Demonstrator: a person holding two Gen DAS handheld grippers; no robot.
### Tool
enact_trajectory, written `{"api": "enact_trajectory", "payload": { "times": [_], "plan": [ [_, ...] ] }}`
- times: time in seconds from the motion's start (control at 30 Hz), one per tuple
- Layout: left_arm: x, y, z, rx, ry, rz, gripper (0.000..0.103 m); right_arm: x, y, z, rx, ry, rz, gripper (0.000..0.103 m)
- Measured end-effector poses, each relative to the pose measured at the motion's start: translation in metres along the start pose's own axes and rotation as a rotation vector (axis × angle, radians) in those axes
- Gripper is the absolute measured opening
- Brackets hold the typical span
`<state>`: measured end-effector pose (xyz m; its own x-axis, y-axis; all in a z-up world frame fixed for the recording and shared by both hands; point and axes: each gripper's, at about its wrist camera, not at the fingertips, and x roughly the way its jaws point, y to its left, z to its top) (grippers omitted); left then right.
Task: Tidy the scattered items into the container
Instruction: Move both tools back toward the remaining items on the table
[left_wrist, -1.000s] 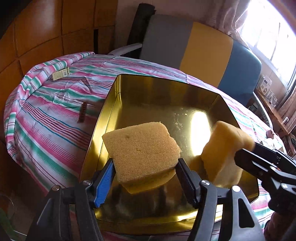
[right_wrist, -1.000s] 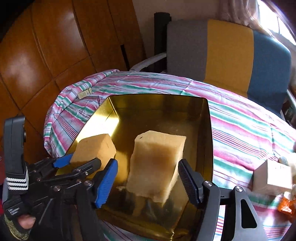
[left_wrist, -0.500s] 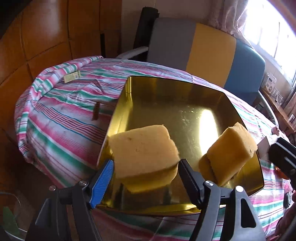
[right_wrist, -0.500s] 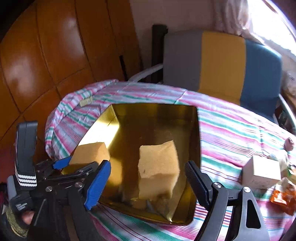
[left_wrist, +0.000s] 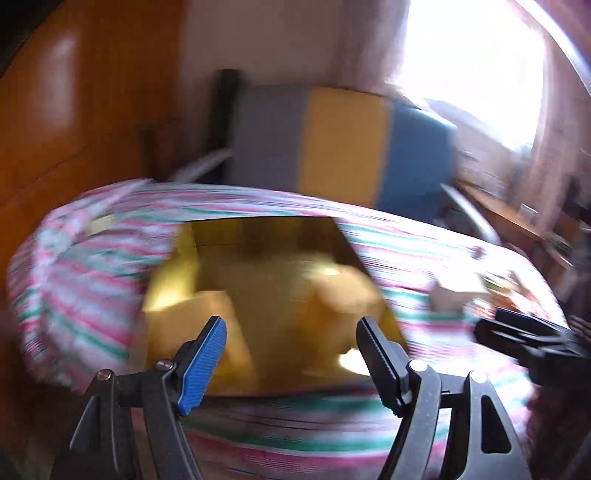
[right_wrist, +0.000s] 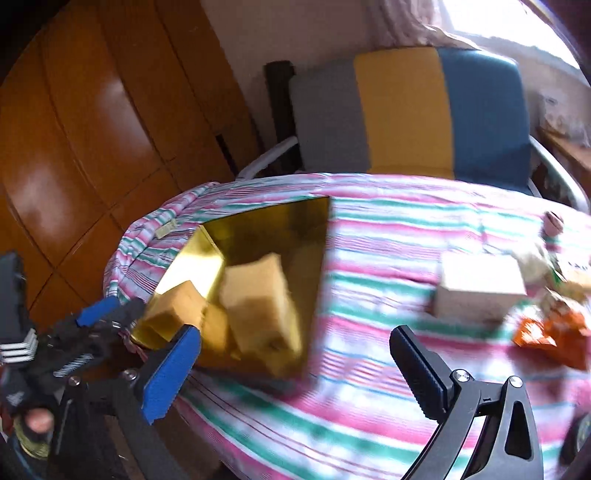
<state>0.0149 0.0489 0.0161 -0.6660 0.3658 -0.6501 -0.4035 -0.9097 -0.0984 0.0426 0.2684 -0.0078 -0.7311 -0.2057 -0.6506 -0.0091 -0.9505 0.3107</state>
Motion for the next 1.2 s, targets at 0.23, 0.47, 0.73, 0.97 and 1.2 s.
{"api": "enact_trajectory", "payload": {
  "times": [0.23, 0.47, 0.73, 0.97, 1.2],
  "plan": [
    [0.029, -0.07, -0.025, 0.162, 0.126, -0.167, 0.074, -0.055, -0.103, -0.045, 0.185, 0.006, -0.12, 0.103],
    [0.064, -0.127, -0.055, 0.295, 0.263, -0.271, 0.075, -0.1, -0.176, -0.069, 0.332, -0.024, -0.211, 0.103],
    [0.095, -0.146, -0.079, 0.323, 0.377, -0.318, 0.074, -0.153, -0.247, -0.079, 0.451, -0.109, -0.355, 0.103],
    [0.094, -0.145, -0.083, 0.321, 0.351, -0.321, 0.08, -0.136, -0.281, -0.098, 0.652, -0.103, -0.253, 0.103],
    [0.092, -0.143, -0.083, 0.304, 0.342, -0.323, 0.08, -0.097, -0.24, -0.092, 0.631, -0.05, -0.056, 0.103]
  ]
}}
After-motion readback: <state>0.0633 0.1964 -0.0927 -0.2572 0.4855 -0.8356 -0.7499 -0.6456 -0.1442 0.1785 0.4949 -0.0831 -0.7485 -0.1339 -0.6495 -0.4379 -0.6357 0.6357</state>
